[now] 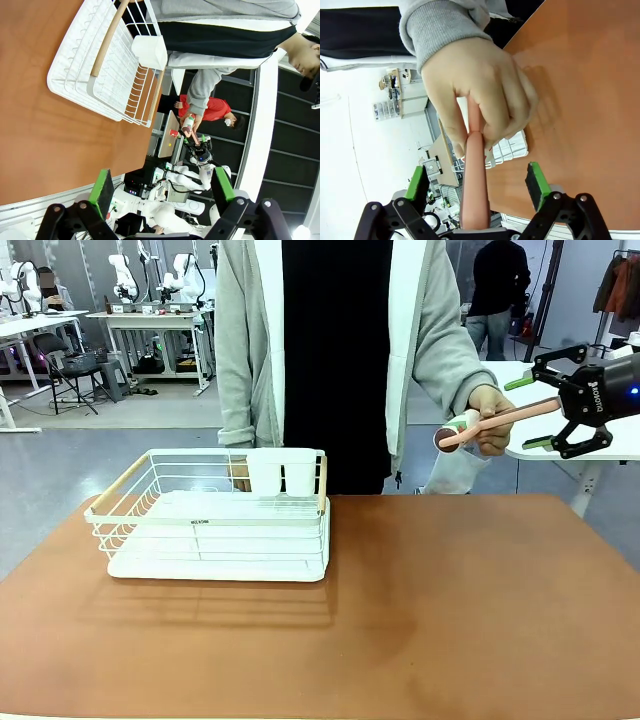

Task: Clean the table.
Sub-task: Pick up the Lint Roller when the human hands it over.

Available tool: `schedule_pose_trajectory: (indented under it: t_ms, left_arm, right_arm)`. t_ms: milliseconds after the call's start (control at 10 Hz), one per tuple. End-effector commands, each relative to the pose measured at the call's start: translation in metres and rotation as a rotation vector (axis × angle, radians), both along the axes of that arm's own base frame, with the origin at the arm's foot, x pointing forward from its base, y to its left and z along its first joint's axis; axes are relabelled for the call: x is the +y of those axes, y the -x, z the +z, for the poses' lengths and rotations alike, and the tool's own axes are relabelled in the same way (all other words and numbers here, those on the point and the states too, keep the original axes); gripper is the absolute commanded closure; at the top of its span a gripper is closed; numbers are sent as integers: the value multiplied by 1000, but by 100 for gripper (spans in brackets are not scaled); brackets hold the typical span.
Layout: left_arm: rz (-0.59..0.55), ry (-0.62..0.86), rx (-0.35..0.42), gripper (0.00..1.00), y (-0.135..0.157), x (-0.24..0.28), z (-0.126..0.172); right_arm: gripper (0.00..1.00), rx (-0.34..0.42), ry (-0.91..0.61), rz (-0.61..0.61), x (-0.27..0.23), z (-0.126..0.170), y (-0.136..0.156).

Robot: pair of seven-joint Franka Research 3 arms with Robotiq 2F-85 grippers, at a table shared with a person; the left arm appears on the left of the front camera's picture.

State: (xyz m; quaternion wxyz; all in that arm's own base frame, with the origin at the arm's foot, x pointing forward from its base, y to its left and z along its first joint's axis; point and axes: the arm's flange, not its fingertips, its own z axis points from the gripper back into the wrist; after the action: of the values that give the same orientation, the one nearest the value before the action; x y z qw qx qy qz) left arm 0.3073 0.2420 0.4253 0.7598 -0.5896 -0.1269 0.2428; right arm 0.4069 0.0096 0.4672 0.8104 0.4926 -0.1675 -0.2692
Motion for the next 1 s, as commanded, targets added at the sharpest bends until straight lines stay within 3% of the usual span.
schedule_pose_trajectory:
  t_ms: [0,100,200,300,400,500,600,700,800,900]
  left_arm:
    - [0,11,-18,0,1,2,3]
    - [0,11,-18,0,1,2,3]
    - [0,11,-18,0,1,2,3]
    - [0,11,-18,0,1,2,3]
    - [0,11,-18,0,1,2,3]
    - [0,11,-18,0,1,2,3]
    - [0,11,-18,0,1,2,3]
    - [0,11,-18,0,1,2,3]
    - [0,11,-18,0,1,2,3]
    - [0,11,-18,0,1,2,3]
  right_arm:
    - [2,-33,1,33,0,-4,2]
    - [20,-38,8,47,-1,-5,2]
    - [22,-37,5,52,-3,-6,2]
    - [40,-32,6,59,-4,-7,2]
    - [42,-32,6,60,-4,-6,2]
    - [60,-36,5,64,-6,-6,2]
    - [62,-33,10,75,-6,-6,3]
    - [80,-32,13,74,-8,-7,2]
    - [82,-39,7,71,-8,-5,3]
    - [100,-42,4,75,-7,-5,4]
